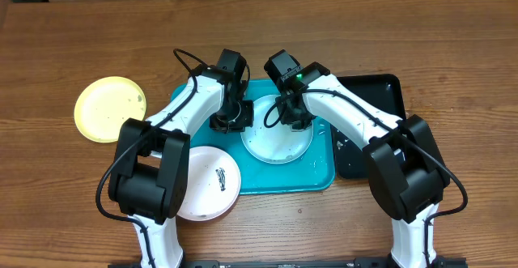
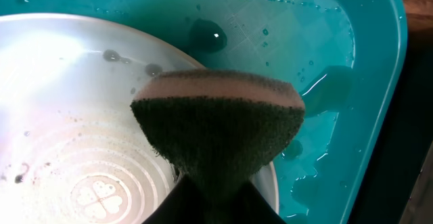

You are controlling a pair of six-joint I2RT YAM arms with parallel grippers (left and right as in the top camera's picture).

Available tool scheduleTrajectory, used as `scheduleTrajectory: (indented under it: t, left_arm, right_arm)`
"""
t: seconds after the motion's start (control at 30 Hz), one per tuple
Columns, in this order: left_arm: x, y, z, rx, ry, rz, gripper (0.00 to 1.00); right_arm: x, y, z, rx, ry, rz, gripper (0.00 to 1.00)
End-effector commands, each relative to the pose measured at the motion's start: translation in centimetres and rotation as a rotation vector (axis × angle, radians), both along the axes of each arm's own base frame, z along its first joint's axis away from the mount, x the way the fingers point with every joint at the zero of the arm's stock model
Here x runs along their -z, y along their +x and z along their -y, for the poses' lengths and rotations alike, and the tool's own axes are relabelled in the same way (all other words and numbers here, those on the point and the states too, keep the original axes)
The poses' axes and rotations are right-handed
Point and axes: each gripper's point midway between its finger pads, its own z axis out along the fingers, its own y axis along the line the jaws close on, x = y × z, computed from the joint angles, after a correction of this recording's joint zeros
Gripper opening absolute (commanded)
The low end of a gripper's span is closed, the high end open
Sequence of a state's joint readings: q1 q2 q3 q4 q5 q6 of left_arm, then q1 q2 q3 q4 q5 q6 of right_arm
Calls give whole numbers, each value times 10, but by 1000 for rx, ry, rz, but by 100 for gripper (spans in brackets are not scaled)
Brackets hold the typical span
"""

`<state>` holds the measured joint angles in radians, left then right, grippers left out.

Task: Clean dirty plates on tray and stack at the side
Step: 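Scrub the white plate with the sponge while the left gripper holds it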

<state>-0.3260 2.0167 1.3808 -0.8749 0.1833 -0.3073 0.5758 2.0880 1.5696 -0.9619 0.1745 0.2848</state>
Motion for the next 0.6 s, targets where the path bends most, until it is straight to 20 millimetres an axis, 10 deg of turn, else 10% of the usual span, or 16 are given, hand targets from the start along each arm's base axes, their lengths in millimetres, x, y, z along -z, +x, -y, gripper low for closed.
scheduleTrajectory:
  t: [0.0,0.1,0.57]
  left_arm:
    - [9,-6,-1,24,8,-25,4]
    - [9,-6,-1,24,8,-25,4]
    - [9,-6,-1,24,9,-26,4]
  right_arm:
    - [1,1,3,4,-13,8,20]
    - [1,1,3,3,-14,7,4]
    - [36,-11,8,-22,2,-10,4]
